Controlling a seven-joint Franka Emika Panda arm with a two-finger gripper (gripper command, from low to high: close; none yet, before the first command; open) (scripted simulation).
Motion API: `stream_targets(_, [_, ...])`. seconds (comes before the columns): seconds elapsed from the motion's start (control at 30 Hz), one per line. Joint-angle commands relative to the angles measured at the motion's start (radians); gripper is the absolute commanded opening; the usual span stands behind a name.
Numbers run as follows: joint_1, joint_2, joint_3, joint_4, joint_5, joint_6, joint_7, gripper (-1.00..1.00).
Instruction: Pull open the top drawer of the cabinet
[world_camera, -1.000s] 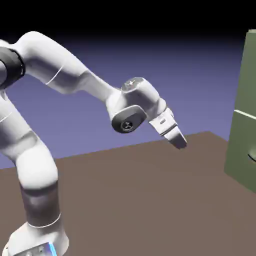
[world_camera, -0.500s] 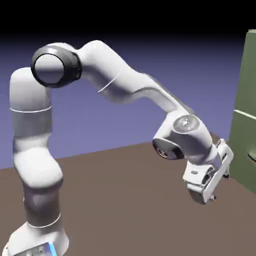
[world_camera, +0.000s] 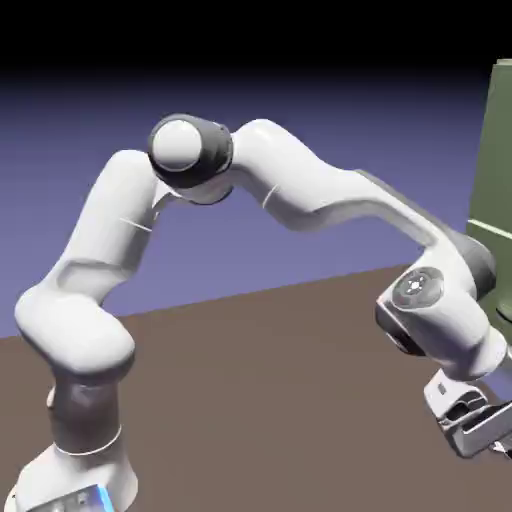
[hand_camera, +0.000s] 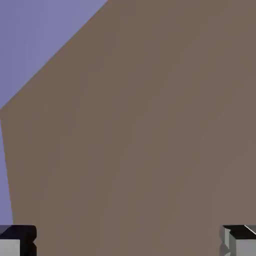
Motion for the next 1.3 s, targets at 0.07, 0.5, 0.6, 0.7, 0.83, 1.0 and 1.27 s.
stream_targets(0.07, [0.033,0.099,-0.089,0.071,0.131,-0.027,0.027,0.0])
stream_targets(0.5, [0.177,0.528,-0.477,0.38,0.696,-0.144,0.143,0.0])
stream_targets(0.6, [0.21,0.627,-0.566,0.451,0.826,-0.171,0.17,0.0])
stream_targets(0.7, [0.243,0.726,-0.656,0.523,0.957,-0.198,0.196,0.0])
stream_targets(0.83, [0.287,0.855,-0.772,0.616,1.127,-0.234,0.231,0.0])
stream_targets(1.0, [0.203,0.852,-0.78,0.761,1.113,-0.175,0.28,0.0])
stream_targets(1.27, [0.045,0.845,-0.795,1.033,1.087,-0.066,0.372,0.0])
